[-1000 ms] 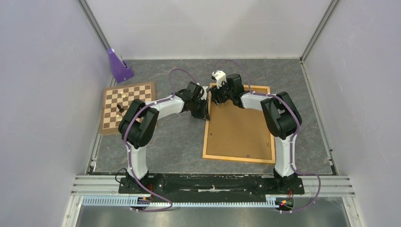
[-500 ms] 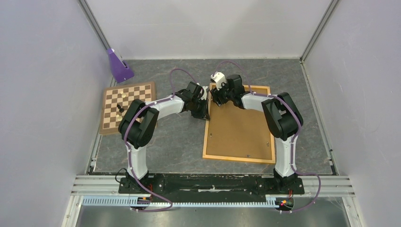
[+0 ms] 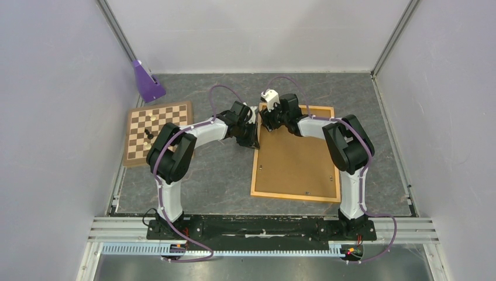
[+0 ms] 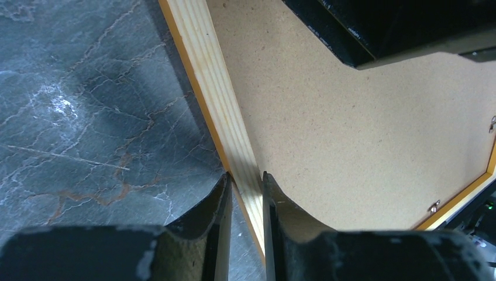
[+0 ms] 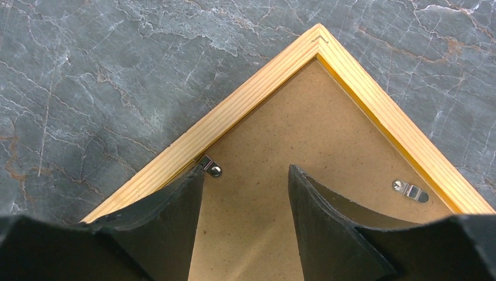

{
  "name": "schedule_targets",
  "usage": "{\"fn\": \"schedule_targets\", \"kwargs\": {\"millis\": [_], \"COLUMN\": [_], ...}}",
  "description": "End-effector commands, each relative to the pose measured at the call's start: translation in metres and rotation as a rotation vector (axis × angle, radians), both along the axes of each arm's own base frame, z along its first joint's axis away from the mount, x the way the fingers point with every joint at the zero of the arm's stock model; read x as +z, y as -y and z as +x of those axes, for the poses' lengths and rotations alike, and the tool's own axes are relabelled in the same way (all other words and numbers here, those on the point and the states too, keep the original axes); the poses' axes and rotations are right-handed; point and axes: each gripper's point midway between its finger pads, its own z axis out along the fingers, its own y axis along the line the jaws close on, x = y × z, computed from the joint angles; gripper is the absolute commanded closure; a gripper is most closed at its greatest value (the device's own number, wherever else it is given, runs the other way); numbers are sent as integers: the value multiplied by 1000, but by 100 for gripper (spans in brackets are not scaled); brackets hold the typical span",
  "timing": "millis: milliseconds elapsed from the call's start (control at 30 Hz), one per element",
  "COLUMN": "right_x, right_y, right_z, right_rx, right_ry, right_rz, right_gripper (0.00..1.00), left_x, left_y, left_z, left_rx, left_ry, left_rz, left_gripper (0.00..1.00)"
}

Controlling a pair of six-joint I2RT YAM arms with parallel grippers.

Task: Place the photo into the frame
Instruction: Install the photo frame at the center of the board.

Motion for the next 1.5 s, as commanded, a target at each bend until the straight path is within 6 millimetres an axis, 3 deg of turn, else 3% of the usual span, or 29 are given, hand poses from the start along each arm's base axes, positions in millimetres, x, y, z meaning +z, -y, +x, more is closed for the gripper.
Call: {"fn": "schedule_targets", "kwargs": {"millis": [0,333,533,700,867,1100,1467], "right_x": [-29,-29,-14,4,17,6,6], "right_y": [9,13,8,17,24,16,6], "right_z": [-20,-18,-34,-55,-89,-141,-174], "right_rx": [-68,-108,-30,7,97,258,330], "right_ry": [-106,-122,-133,-127,-126,-198,-131], "right_rz": [-43,-29,5,10,26,84,114], "right_gripper": [42,42,39,37,37,37,38], "left_x": [-4,-3,-3,-3,-1,-3,-7], "left_y": [-10,-10,-11,-9,-8,-7,-7], "left_z": [-14,-13,-11,-8,-4,-2,-1], "left_rx": [-19,-13,-2,13,34,49,54], "left_ry": [-29,-24,-29,-40,-34,-41,-69], "left_rz": [37,34,30,19,16,9,-30], "left_gripper": [98,98,98,98,98,98,98]}}
